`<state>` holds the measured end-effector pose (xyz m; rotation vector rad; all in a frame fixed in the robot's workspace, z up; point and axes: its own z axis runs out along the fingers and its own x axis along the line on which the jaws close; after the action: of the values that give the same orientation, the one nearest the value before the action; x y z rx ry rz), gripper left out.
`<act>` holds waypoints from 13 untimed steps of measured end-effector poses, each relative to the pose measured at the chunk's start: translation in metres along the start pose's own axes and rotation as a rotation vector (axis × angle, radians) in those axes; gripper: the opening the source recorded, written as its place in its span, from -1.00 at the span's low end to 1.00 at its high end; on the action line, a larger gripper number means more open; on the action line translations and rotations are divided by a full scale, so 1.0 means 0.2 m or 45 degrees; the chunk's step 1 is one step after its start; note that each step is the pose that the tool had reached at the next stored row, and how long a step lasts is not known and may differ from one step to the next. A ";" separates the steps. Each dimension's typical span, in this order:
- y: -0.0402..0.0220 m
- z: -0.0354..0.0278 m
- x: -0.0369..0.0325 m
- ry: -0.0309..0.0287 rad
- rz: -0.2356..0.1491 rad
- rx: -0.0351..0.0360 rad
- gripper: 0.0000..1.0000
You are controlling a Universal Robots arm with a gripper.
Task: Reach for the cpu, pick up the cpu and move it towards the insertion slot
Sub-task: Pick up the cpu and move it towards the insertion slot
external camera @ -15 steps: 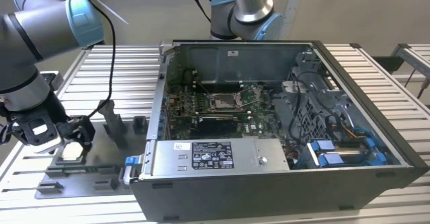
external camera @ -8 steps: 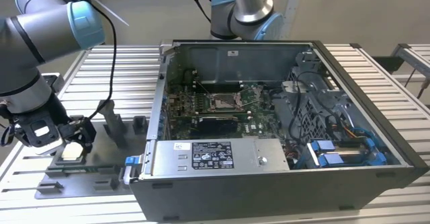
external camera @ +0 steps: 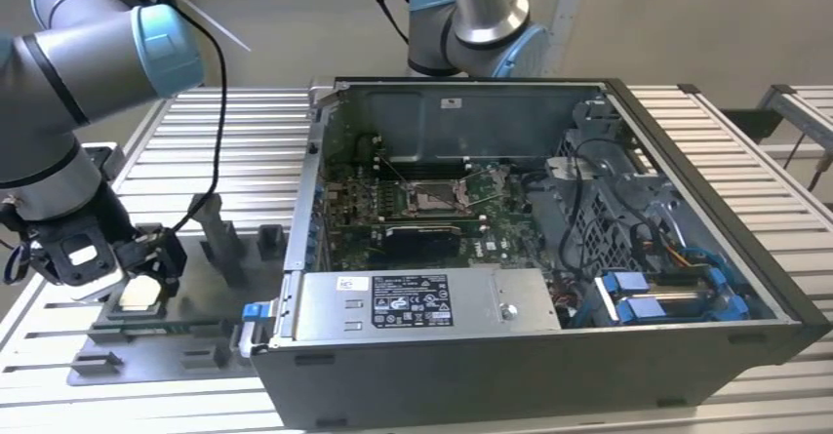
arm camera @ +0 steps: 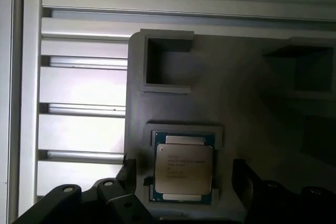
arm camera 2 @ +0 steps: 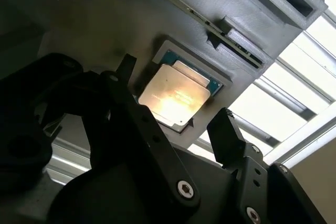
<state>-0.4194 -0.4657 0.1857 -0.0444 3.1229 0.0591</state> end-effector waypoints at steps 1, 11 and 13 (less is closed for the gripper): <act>0.000 0.000 0.000 0.0001 -0.001 0.0000 1.00; 0.000 0.000 0.000 0.0006 -0.014 -0.0001 -1.00; 0.000 0.000 0.000 0.0007 -0.017 -0.0002 -1.00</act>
<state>-0.4195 -0.4657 0.1858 -0.0649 3.1228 0.0592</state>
